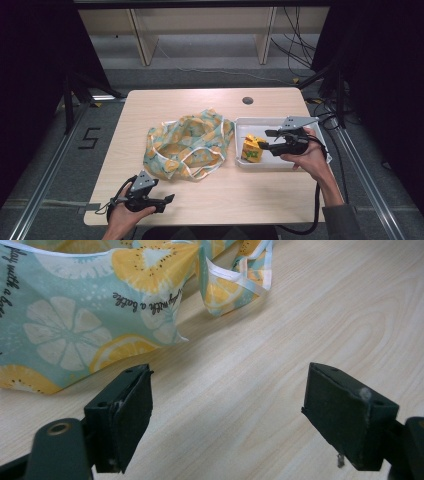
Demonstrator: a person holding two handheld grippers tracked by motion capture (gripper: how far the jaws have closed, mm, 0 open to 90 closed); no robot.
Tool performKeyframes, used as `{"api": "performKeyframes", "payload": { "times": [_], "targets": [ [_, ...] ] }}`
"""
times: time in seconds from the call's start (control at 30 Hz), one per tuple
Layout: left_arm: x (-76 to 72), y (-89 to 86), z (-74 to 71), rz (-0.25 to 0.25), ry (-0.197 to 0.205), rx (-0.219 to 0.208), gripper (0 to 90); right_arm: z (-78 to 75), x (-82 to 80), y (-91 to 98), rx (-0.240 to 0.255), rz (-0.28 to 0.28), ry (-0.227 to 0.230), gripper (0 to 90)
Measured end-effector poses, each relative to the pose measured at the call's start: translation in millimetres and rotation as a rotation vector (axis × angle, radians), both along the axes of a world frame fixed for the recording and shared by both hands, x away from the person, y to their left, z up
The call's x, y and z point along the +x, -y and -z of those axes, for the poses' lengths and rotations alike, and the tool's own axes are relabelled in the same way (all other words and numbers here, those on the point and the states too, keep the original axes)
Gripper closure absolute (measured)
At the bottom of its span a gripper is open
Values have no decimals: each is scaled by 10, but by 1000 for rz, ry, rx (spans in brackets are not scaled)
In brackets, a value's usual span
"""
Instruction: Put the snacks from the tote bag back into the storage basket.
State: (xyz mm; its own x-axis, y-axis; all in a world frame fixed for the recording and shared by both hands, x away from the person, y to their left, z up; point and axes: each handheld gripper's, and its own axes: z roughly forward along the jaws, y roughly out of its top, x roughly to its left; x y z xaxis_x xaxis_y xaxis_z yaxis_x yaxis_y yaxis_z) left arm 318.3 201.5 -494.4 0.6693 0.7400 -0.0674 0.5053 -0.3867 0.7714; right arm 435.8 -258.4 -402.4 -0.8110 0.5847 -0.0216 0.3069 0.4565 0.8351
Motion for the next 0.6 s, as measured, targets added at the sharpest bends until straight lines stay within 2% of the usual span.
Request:
{"api": "performKeyframes", "payload": {
  "times": [0.1, 0.17, 0.2, 0.27, 0.37, 0.4, 0.43, 0.47, 0.6],
  "targets": [
    [-2, 3, 4, -8, -2, 0, 194, -5, -104, 6, -24, -18, -29, 776],
    [-2, 4, 4, -8, -2, 0, 195, 22, -149, -13, -53, -30, -27, 869],
    [-2, 2, 2, -5, -6, 2, 195, 40, -184, -32, -59, -12, -48, 884],
    [-2, 3, 3, -5, -6, 3, 195, 66, -200, -50, -83, -25, -55, 900],
    [-2, 3, 4, -5, -5, 2, 195, 100, -216, -87, -86, -25, -52, 900],
    [-4, 4, 1, -2, -9, -1, 195, 101, -220, -91, -96, -24, -69, 900],
    [0, -7, -1, 11, -4, 13, 195, 117, -206, -96, -100, -29, -60, 900],
    [3, -10, 0, 16, 2, 17, 195, 125, -202, -97, -107, -33, -72, 900],
    [1, 5, 11, 6, 2, 3, 195, 186, -181, -114, -117, -27, -82, 900]
  ]
}}
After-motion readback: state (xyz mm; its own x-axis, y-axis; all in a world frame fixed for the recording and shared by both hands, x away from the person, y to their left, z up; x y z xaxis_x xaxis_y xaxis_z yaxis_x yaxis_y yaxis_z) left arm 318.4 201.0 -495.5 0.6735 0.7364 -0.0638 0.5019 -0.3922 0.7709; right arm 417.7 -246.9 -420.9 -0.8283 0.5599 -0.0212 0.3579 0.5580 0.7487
